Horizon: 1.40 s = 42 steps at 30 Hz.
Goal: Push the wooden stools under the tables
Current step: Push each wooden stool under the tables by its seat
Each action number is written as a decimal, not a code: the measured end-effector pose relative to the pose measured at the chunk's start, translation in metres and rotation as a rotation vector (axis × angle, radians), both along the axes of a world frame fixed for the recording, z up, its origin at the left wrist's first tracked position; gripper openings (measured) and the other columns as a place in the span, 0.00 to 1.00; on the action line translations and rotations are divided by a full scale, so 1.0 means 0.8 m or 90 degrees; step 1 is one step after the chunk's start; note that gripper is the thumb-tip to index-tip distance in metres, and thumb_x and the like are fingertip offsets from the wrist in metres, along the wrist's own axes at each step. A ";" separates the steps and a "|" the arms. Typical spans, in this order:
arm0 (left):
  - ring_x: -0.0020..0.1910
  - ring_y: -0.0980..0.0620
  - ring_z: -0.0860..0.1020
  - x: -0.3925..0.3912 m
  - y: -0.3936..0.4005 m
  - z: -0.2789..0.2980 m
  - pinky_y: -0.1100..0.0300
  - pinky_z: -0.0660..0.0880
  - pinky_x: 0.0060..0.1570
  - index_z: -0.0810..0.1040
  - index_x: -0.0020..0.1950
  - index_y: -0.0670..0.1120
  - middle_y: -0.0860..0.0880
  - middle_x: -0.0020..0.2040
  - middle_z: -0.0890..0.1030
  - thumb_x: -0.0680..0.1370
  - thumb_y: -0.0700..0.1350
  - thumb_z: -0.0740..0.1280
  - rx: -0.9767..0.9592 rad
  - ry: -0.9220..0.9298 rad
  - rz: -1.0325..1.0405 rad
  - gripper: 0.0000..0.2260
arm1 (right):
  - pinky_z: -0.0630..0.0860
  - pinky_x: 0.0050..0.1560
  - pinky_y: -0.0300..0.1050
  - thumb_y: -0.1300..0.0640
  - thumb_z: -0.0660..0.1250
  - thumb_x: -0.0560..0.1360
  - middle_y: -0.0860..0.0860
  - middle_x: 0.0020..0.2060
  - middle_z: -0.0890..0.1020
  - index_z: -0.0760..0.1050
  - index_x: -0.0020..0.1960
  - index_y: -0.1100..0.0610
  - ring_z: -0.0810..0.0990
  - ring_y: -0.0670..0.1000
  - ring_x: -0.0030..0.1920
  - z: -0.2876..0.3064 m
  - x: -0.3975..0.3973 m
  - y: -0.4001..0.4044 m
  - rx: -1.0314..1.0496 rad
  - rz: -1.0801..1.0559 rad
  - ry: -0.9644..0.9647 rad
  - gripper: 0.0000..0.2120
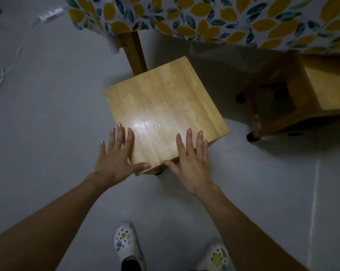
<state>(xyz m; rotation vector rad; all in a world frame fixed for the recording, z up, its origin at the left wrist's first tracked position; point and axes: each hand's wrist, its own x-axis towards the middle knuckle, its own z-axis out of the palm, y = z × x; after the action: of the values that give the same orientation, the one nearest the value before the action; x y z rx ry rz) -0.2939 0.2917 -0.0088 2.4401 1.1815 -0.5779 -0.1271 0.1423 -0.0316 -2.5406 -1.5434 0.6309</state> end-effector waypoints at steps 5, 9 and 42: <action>0.72 0.48 0.26 -0.017 0.030 -0.013 0.48 0.35 0.73 0.26 0.73 0.50 0.48 0.70 0.21 0.62 0.79 0.52 -0.096 -0.061 -0.089 0.56 | 0.34 0.73 0.68 0.29 0.39 0.73 0.62 0.77 0.38 0.39 0.78 0.58 0.32 0.70 0.74 -0.011 -0.027 0.030 -0.042 -0.108 -0.023 0.44; 0.72 0.47 0.25 -0.016 0.041 -0.016 0.53 0.34 0.71 0.28 0.74 0.48 0.49 0.70 0.20 0.64 0.78 0.52 -0.135 -0.096 -0.112 0.55 | 0.47 0.68 0.72 0.29 0.39 0.74 0.67 0.76 0.54 0.54 0.77 0.61 0.50 0.75 0.73 -0.017 -0.021 0.044 -0.098 -0.125 -0.039 0.45; 0.74 0.45 0.30 0.270 0.262 0.011 0.44 0.38 0.73 0.31 0.75 0.51 0.44 0.73 0.26 0.68 0.73 0.58 -0.122 0.036 -0.173 0.51 | 0.36 0.73 0.63 0.31 0.49 0.75 0.60 0.76 0.32 0.31 0.77 0.54 0.30 0.68 0.73 0.038 0.285 0.274 -0.235 -0.092 0.039 0.44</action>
<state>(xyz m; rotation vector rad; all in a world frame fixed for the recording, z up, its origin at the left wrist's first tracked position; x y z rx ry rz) -0.0779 0.5011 -0.0002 2.4467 0.7776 -0.8025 0.1008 0.3611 -0.0011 -2.8261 -1.3106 1.0478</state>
